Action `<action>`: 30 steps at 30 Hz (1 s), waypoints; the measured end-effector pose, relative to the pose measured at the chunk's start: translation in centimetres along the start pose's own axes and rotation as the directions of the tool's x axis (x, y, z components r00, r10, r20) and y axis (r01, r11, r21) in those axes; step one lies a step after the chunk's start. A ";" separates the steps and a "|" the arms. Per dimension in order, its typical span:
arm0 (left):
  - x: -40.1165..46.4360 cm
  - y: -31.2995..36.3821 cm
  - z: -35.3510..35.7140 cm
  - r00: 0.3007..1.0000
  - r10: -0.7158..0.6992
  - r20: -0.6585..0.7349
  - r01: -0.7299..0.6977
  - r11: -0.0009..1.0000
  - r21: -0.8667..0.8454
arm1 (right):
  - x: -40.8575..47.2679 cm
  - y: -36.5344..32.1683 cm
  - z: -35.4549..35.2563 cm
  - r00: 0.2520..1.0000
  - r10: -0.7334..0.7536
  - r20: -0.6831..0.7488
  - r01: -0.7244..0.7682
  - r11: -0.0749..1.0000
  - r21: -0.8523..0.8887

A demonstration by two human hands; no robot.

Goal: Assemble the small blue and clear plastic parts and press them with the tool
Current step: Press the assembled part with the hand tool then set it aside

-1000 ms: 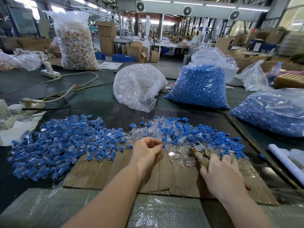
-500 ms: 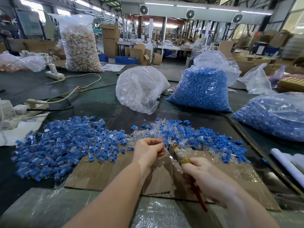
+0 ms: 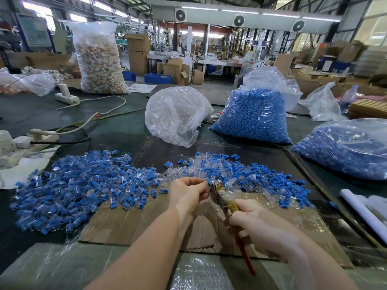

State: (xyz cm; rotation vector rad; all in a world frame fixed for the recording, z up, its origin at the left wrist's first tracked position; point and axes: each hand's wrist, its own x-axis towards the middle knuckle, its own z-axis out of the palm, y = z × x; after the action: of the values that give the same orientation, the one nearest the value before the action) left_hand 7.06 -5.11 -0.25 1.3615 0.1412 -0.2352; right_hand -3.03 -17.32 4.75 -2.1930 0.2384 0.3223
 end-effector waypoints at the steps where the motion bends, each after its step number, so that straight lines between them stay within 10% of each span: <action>1: 0.0 0.0 0.0 1.000 -0.003 -0.003 0.003 1.000 0.001 | 0.0 0.0 0.0 1.000 -0.016 -0.014 0.016 0.999 -0.030; 11: -0.4 -0.4 0.4 1.000 0.009 0.002 -0.009 1.000 -0.005 | 0.1 -0.1 0.6 0.986 -0.086 -0.141 0.043 0.957 -0.286; 18: -0.4 0.1 -0.9 0.995 0.101 -0.019 -0.097 0.986 0.134 | 0.1 0.9 0.7 0.976 -0.094 -0.198 0.098 0.995 0.010; 24: 1.2 1.8 -6.5 0.800 0.600 -0.014 -0.352 0.488 0.799 | 0.7 4.3 -0.4 0.876 -0.040 -0.480 -0.138 0.934 -0.330; 30: 3.3 2.2 -11.3 0.804 0.594 0.005 -0.194 0.254 0.947 | 1.2 6.6 -0.4 0.817 0.017 -0.576 -0.365 0.790 -0.494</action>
State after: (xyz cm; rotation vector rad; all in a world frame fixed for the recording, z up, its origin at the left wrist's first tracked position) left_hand 11.24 6.11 -1.27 2.5615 -0.0855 0.5146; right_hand -3.74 -21.67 -0.36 -2.8579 0.7898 -0.1704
